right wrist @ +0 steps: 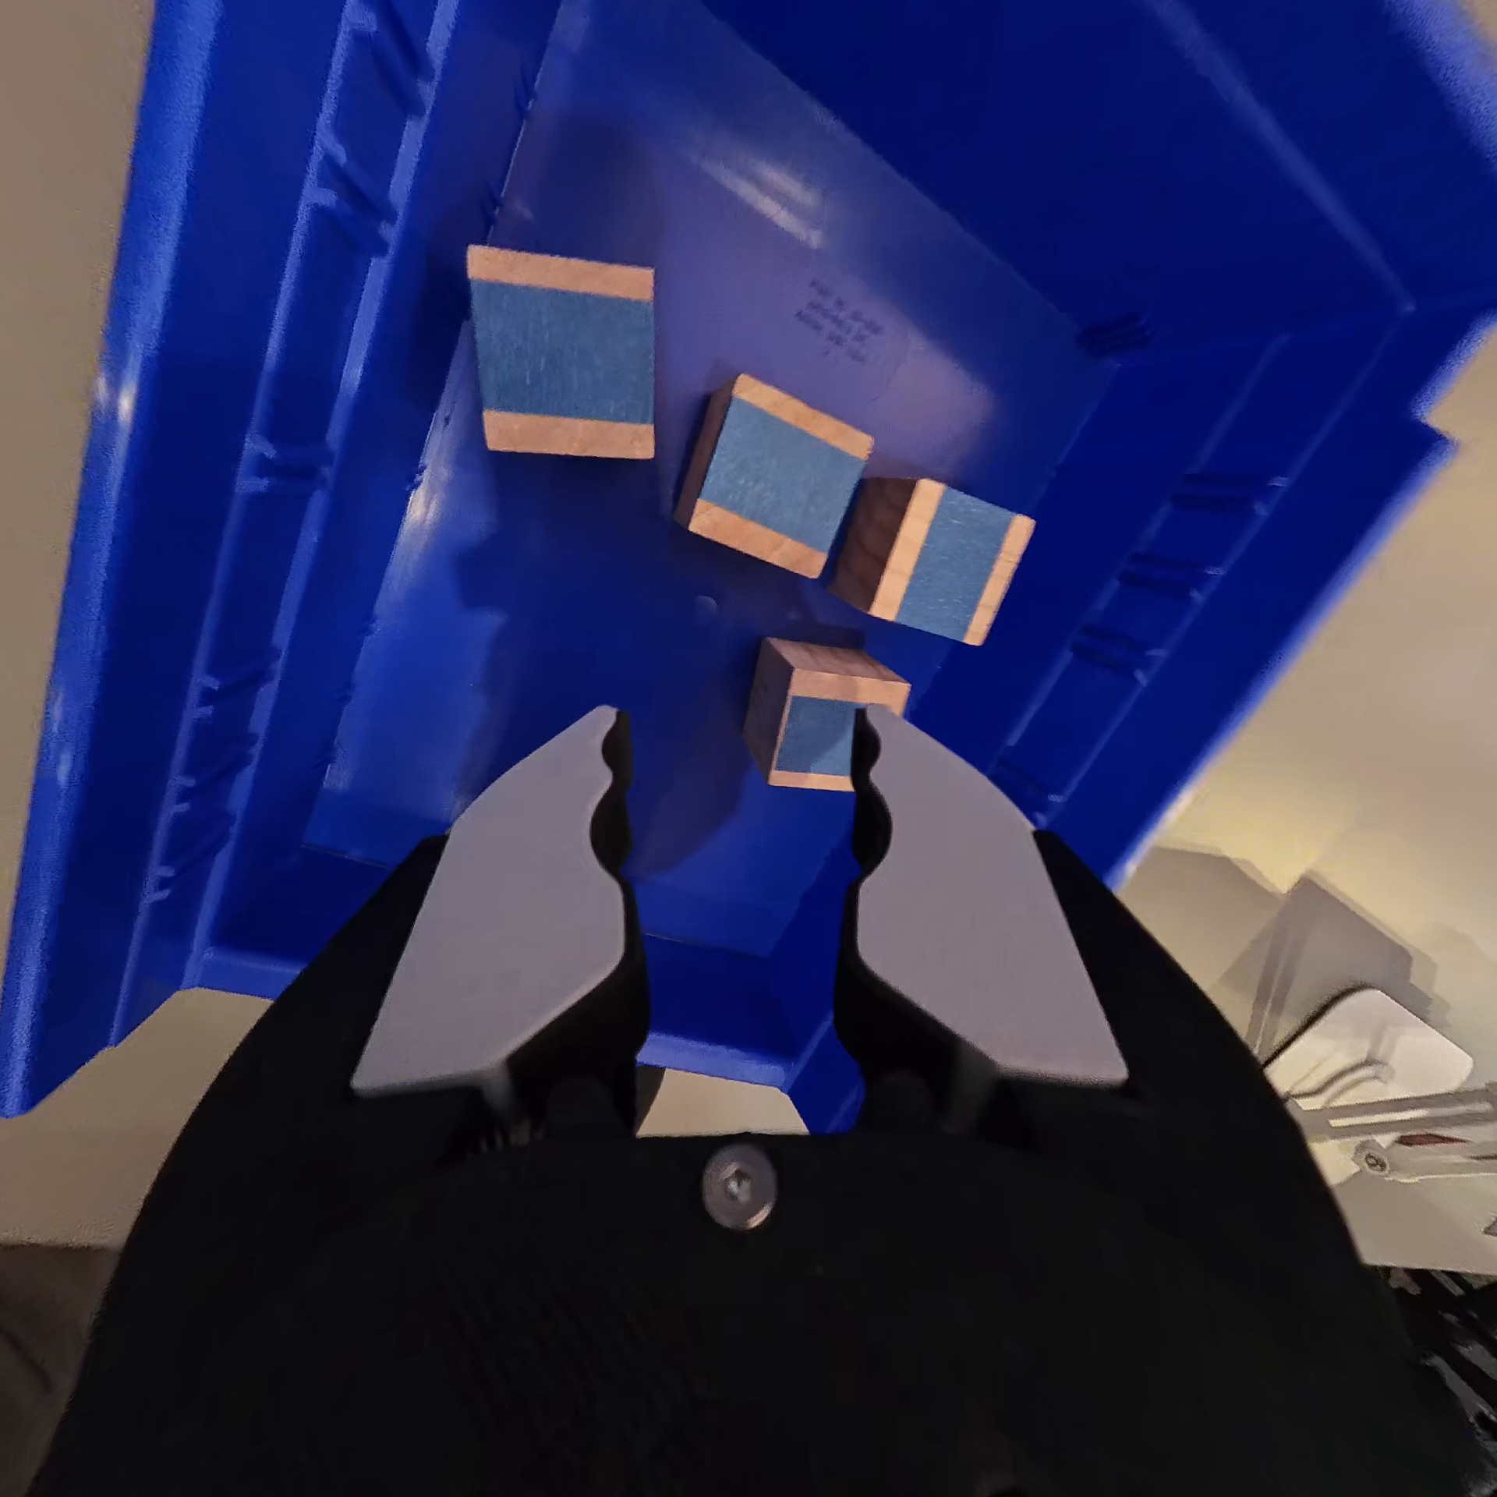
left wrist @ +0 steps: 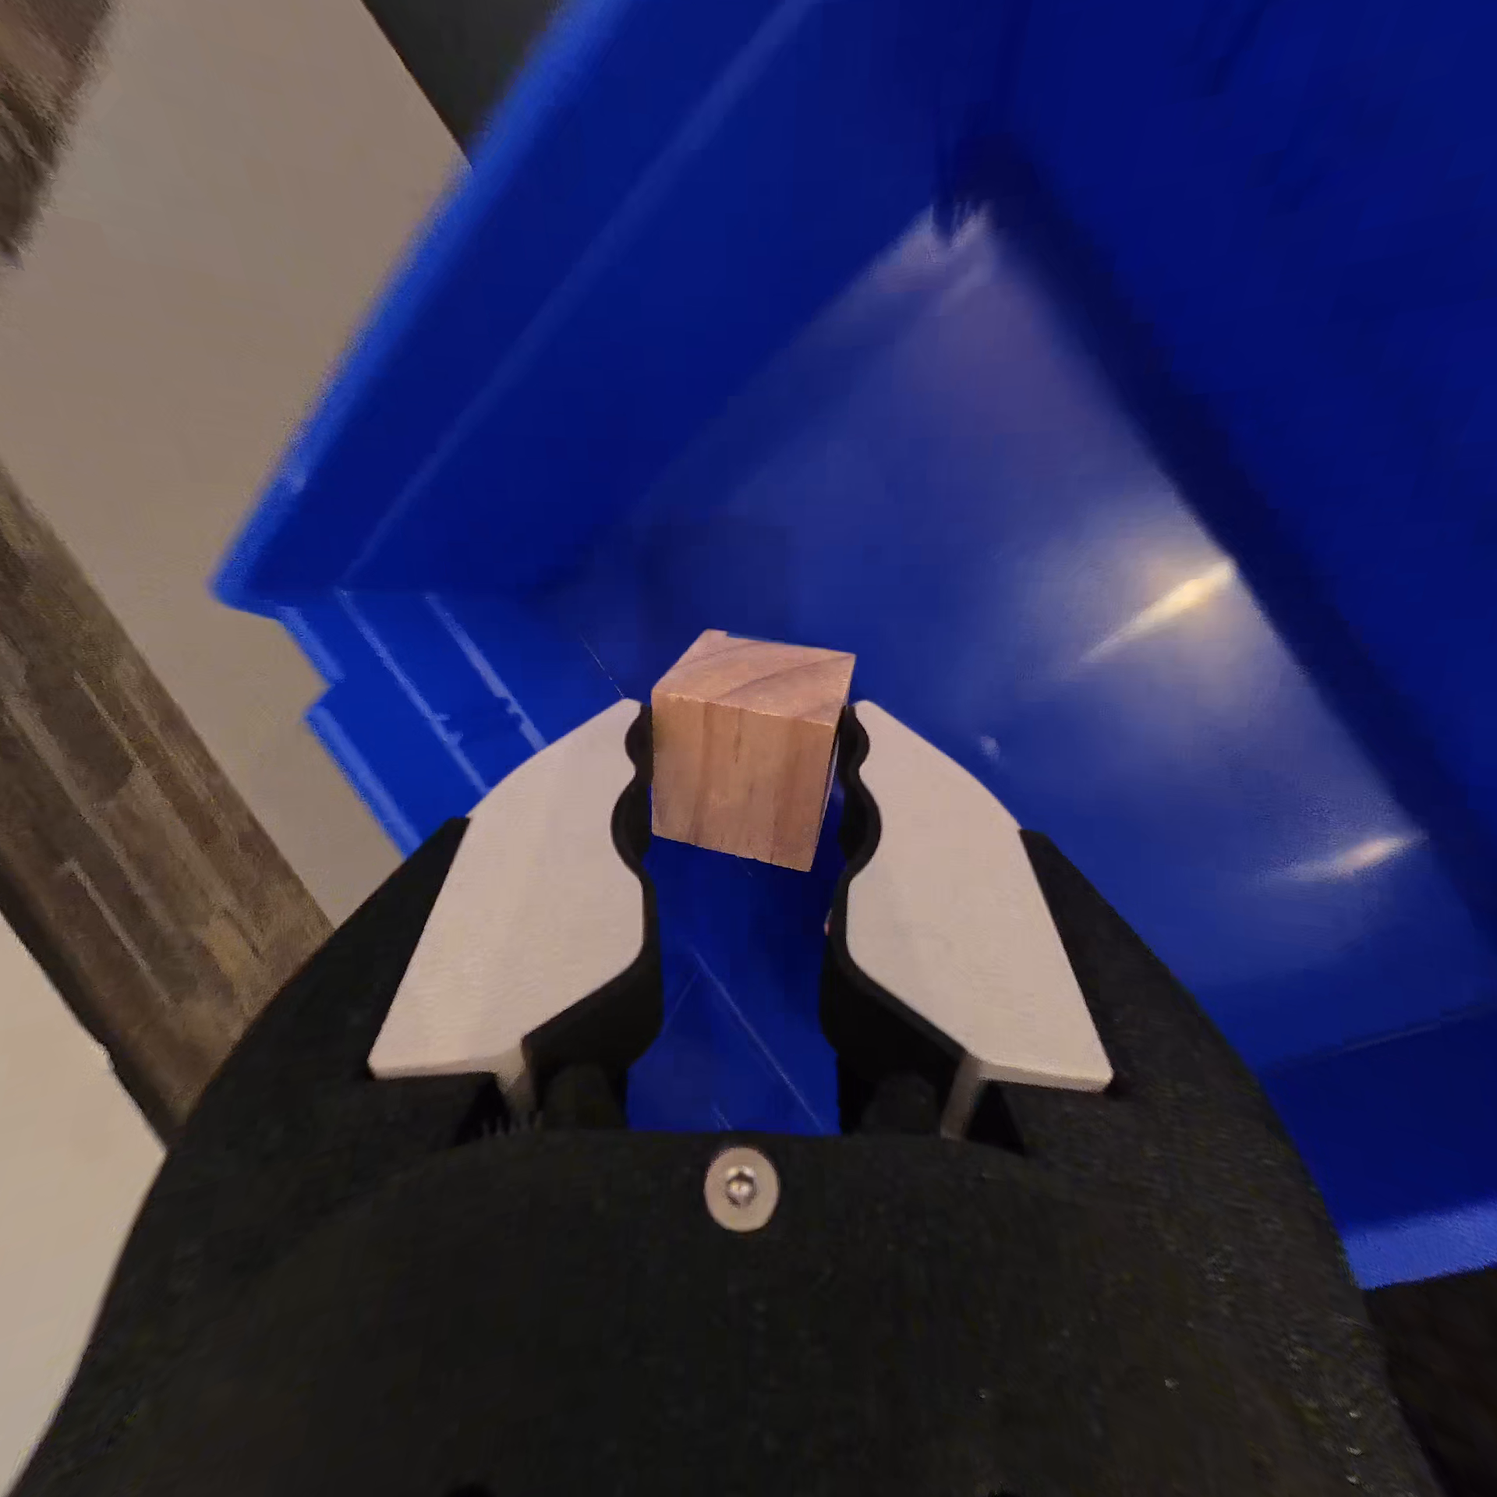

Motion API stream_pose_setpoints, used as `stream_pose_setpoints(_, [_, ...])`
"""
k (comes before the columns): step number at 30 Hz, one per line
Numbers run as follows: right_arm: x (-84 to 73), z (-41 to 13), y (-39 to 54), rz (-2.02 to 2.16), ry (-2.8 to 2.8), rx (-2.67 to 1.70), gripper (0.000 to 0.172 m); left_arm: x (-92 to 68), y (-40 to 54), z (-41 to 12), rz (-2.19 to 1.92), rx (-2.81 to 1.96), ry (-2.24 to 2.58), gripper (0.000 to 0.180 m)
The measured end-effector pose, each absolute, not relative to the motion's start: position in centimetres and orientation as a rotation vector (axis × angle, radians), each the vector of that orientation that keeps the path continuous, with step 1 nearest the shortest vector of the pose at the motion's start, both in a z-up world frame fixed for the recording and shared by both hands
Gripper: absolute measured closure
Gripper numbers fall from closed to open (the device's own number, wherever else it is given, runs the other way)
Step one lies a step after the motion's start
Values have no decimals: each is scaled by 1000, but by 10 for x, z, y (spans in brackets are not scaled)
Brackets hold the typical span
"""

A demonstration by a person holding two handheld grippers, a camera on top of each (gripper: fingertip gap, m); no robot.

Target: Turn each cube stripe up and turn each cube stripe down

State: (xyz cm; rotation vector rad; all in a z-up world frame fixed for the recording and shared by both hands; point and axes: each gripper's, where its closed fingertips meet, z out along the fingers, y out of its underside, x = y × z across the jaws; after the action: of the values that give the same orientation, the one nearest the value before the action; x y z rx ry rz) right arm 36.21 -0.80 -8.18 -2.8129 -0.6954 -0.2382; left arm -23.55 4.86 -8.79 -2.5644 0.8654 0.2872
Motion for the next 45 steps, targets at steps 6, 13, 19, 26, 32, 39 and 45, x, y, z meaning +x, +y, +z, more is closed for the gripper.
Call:
stream_pose_setpoints(6, [297,6,21,-249,-771,-2264,118,-147,29,25,-184,-2082,871,136])
stream_pose_setpoints(13, [96,81,-48,123,-1198,-1236,99,-6,-75,107,-1153,-1595,1113,137])
stream_pose_setpoints(19, [41,84,-109,-4,-1245,-824,99,43,-109,99,-1514,-1574,1188,137])
stream_pose_setpoints(26, [38,79,-109,-75,-1254,-810,126,60,-118,85,-1574,-1572,1252,137])
stream_pose_setpoints(32, [61,84,-88,64,-1284,-1031,126,39,-93,88,-1472,-1577,1181,136])
stream_pose_setpoints(39, [251,19,-31,194,-1143,-2089,126,-4,-71,85,-1171,-1703,1138,139])
stream_pose_setpoints(45, [332,-92,-28,160,-1098,-2677,125,-50,-47,58,-779,-1914,1115,143])
